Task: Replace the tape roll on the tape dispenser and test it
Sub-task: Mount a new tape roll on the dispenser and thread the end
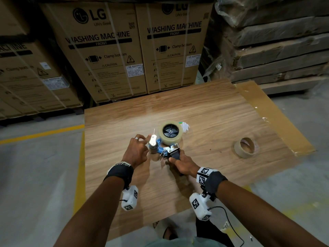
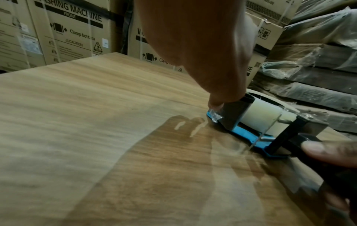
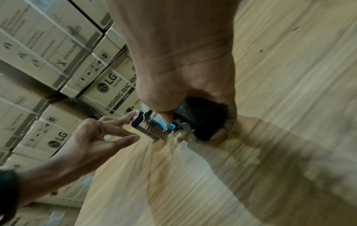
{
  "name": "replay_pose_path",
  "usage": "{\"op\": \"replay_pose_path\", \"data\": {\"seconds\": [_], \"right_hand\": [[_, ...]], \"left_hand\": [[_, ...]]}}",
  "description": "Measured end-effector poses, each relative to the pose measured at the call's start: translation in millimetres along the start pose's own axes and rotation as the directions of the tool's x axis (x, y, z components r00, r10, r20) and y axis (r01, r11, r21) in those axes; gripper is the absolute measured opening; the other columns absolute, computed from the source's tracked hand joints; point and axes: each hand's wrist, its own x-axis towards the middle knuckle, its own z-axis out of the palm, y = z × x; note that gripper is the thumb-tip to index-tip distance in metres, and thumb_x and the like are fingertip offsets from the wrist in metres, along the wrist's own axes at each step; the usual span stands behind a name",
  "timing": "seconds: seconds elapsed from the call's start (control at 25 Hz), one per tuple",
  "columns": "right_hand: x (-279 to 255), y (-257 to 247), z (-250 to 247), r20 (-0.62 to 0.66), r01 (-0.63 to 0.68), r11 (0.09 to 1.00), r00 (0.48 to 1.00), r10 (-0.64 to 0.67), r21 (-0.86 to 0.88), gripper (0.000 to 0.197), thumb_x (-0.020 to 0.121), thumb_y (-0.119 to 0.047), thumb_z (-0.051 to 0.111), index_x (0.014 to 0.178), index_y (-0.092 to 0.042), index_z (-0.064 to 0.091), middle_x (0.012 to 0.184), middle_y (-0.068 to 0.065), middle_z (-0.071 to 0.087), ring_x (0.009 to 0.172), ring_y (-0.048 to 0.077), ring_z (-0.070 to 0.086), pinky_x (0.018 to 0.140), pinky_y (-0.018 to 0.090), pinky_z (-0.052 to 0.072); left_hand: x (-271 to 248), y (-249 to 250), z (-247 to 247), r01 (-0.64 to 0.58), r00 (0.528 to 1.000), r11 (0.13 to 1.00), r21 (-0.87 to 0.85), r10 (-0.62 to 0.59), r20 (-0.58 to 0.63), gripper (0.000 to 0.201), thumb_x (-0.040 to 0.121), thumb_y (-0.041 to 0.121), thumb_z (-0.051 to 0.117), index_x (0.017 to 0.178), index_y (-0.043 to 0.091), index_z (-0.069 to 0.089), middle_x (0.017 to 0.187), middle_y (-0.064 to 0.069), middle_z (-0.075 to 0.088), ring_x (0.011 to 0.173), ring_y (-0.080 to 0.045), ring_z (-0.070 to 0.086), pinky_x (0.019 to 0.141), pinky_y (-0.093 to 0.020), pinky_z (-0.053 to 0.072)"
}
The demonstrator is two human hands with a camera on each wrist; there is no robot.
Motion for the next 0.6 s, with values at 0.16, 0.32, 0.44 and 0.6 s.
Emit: {"op": "replay_pose_path", "data": {"seconds": [0.16, 0.32, 0.44, 0.6], "right_hand": [[-13, -18, 0, -0.259, 0.042, 0.847, 0.943, -0.21, -0.53, 0.092, 0.092, -0.051, 0.064, 0.161, -0.015, 0.015, 0.142, 0.018, 0.047, 0.129, 0.038, 0.049, 0.103, 0.052, 0.043], [-10, -28, -4, -0.178, 0.272, 0.6, 0.793, -0.582, -0.752, 0.074, 0.088, -0.042, 0.069, 0.154, -0.025, 0.041, 0.131, 0.012, 0.052, 0.118, 0.034, 0.051, 0.092, 0.046, 0.044], [0, -31, -6, -0.137, 0.337, 0.608, 0.788, -0.6, -0.719, 0.047, 0.093, -0.045, 0.063, 0.139, -0.032, 0.062, 0.126, 0.007, 0.059, 0.118, 0.032, 0.051, 0.09, 0.046, 0.043], [5, -30, -14, -0.117, 0.333, 0.555, 0.772, -0.625, -0.762, 0.042, 0.093, -0.056, 0.06, 0.13, -0.037, 0.07, 0.115, 0.002, 0.066, 0.111, 0.029, 0.054, 0.086, 0.044, 0.04]], "left_hand": [[4, 4, -6, 0.071, 0.997, 0.997, -0.035, -0.07, 0.023, 0.041, 0.071, 0.01, 0.081, 0.111, 0.004, 0.076, 0.097, -0.003, 0.079, 0.108, -0.035, 0.061, 0.082, -0.043, 0.051], [3, 14, -10, 0.106, 0.994, 0.993, -0.053, -0.105, 0.027, 0.051, 0.068, 0.004, 0.081, 0.117, 0.003, 0.071, 0.087, -0.004, 0.079, 0.101, -0.036, 0.063, 0.077, -0.041, 0.052], [6, 21, -12, 0.124, 0.992, 0.991, -0.054, -0.123, 0.025, 0.056, 0.067, 0.0, 0.078, 0.121, 0.002, 0.067, 0.077, -0.008, 0.076, 0.092, -0.036, 0.063, 0.069, -0.039, 0.053], [10, 22, -14, 0.146, 0.987, 0.989, -0.003, -0.146, 0.07, 0.061, 0.068, 0.004, 0.078, 0.127, 0.003, 0.063, 0.07, -0.013, 0.071, 0.089, -0.036, 0.063, 0.059, -0.037, 0.05]]}}
